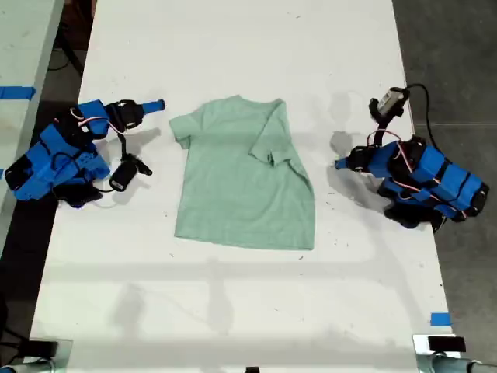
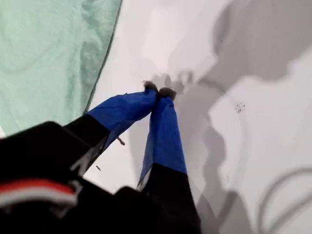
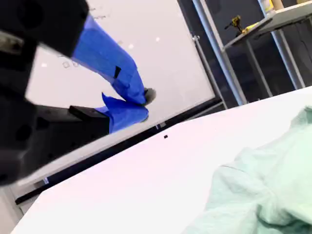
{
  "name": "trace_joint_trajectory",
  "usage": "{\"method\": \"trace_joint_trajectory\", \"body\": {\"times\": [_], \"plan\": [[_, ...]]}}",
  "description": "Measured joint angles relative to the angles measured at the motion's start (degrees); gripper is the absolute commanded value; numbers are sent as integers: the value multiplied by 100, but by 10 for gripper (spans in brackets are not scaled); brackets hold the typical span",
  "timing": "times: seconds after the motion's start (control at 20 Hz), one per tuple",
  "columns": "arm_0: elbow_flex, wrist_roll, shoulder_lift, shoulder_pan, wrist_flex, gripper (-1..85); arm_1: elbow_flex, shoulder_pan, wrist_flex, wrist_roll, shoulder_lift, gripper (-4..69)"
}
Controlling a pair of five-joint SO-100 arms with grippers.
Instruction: Fold t shirt
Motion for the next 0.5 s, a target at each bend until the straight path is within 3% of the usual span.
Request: {"method": "trace_joint_trajectory", "body": {"times": [0.1, 0.2, 0.35, 0.5], "plan": [[-510, 0, -62, -35, 26, -4, 0, 9, 0, 0, 0, 8], [-1644, -114, -1011, -360, 694, -4, 0, 18, 0, 0, 0, 8], [-4395, -123, -4289, -1028, 2268, 126, 0, 9, 0, 18, 0, 8], [-5616, -123, -7058, -1406, 2628, 177, 0, 9, 0, 35, 0, 8]]}}
